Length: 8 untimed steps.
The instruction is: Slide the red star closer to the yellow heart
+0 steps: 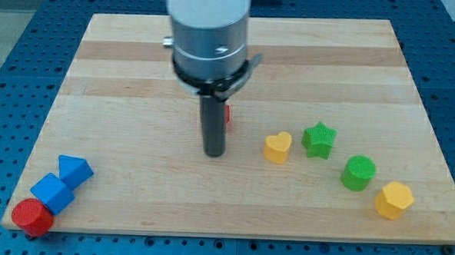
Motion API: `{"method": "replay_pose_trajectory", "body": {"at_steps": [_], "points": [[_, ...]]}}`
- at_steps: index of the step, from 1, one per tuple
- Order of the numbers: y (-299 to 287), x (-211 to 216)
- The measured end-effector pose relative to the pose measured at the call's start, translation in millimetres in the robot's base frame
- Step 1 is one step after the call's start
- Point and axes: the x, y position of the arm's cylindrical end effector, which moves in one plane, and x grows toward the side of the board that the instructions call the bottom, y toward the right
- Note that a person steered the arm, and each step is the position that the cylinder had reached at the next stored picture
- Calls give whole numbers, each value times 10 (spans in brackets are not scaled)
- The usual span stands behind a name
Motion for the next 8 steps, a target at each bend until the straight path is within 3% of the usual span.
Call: {"method": "replay_pose_trajectory", "body": {"at_steps": [1, 3, 4, 8], "points": [[-570, 25], [-724, -770], [-543, -753], [1330, -611]]}}
